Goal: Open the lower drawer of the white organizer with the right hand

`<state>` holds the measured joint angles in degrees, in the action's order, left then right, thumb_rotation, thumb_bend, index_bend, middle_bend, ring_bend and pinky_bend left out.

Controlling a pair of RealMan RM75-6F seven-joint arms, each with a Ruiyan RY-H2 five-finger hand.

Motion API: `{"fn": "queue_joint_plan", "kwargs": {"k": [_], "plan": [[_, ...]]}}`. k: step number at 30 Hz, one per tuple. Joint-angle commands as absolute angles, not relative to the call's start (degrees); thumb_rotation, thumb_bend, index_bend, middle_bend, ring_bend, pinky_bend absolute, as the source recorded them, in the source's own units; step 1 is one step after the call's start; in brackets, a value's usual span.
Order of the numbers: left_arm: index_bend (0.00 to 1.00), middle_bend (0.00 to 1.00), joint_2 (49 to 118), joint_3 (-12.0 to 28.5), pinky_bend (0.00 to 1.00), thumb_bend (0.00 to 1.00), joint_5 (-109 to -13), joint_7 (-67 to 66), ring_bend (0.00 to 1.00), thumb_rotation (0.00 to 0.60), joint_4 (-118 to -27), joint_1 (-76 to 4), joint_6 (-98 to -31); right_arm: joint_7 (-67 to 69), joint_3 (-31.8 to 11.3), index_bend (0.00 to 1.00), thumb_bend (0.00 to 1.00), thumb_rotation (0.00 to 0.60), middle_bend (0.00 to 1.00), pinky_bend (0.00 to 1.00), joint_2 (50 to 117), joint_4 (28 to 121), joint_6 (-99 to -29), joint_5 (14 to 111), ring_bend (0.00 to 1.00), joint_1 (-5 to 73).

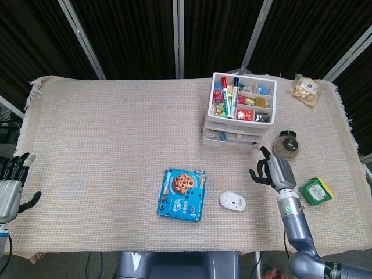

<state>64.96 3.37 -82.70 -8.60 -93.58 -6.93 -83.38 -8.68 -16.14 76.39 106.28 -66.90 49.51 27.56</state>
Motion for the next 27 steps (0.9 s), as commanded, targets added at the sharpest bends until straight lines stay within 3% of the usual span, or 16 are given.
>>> {"fn": "queue_joint_plan", "kwargs": {"k": [1, 9, 27], "plan": [[0.02, 0.0, 64.96, 3.37, 0.0, 0.31, -82.71, -8.6, 0.0, 0.6, -93.58, -6.93, -83.39, -12.03, -14.63, 0.22, 0.32, 0.6, 0.79, 0.65, 75.69, 104.52, -66.28, 49.43, 0.84, 28.28], [0.02, 0.0, 64.93, 3.36, 0.0, 0.31, -82.72, -8.39, 0.0, 0.6, -93.51, -6.93, -83.35, -15.47, -14.55, 0.15, 0.32, 0.6, 0.81, 0.65, 76.16, 101.96, -65.81, 47.14, 0.85, 29.76], [0.03, 0.0, 65.0, 3.4, 0.0, 0.32, -82.61, -8.76, 0.0, 0.6, -93.57, -6.92, -83.41, -16.31, -15.13, 0.16, 0.32, 0.6, 0.82, 0.65, 77.98, 96.62, -63.39, 44.21, 0.86, 31.82]]}}
